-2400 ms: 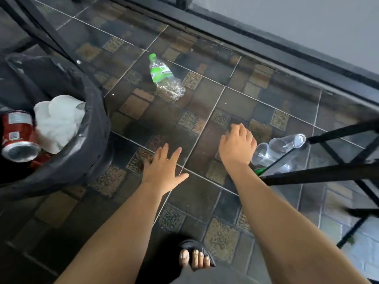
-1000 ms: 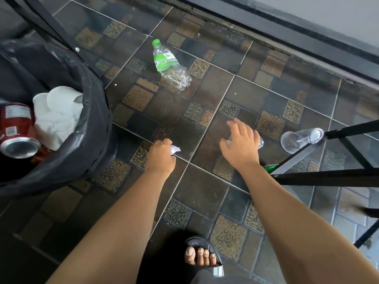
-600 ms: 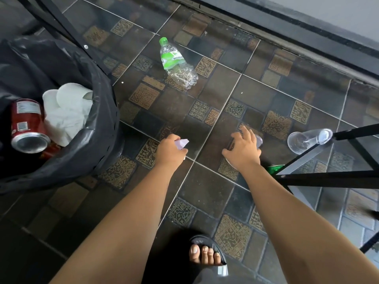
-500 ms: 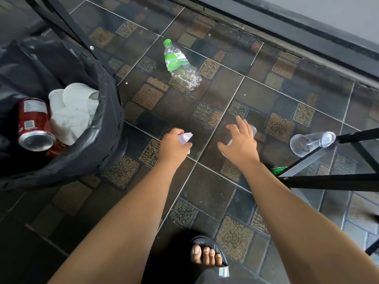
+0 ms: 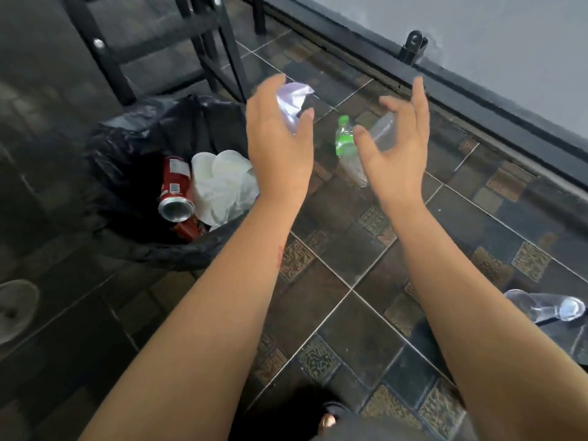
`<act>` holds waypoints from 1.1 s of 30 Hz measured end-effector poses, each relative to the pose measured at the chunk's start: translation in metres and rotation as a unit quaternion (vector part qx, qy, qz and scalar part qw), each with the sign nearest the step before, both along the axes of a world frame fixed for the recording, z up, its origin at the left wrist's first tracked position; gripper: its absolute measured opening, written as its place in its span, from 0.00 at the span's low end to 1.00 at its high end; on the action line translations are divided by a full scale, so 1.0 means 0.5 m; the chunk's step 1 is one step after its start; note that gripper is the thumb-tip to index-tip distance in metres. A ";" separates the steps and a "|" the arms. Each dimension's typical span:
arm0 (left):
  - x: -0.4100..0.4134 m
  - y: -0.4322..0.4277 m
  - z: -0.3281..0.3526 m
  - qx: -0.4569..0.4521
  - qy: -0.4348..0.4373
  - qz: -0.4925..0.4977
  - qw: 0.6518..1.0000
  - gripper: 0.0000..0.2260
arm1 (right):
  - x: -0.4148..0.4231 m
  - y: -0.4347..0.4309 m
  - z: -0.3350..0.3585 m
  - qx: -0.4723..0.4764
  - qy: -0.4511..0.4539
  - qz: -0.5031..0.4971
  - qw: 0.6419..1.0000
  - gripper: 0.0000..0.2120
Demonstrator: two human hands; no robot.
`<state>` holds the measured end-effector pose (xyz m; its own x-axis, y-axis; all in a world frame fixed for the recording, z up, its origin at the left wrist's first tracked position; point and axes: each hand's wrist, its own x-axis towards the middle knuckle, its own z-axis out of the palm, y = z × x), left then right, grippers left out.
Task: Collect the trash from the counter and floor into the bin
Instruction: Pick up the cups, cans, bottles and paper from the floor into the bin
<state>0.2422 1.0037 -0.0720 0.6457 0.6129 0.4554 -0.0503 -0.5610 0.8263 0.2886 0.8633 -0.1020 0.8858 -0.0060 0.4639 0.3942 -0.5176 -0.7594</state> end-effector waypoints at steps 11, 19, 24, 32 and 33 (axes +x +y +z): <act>-0.123 0.268 -0.092 -0.005 0.259 0.116 0.959 0.23 | -0.061 0.307 0.004 -0.140 -0.005 0.334 0.932 0.19; -0.131 0.288 -0.120 0.035 0.312 0.107 0.943 0.19 | -0.076 0.293 -0.020 -0.221 0.024 0.328 0.918 0.18; -0.124 0.266 -0.114 0.103 0.329 0.093 0.934 0.19 | -0.065 0.230 -0.031 -0.183 0.007 0.267 0.946 0.20; -0.077 0.139 -0.091 0.239 0.330 -0.021 0.913 0.22 | -0.061 0.087 -0.063 -0.195 0.049 0.142 0.969 0.22; -0.076 0.133 -0.091 0.240 0.338 -0.012 0.910 0.23 | -0.064 0.074 -0.065 -0.192 0.072 0.122 0.971 0.22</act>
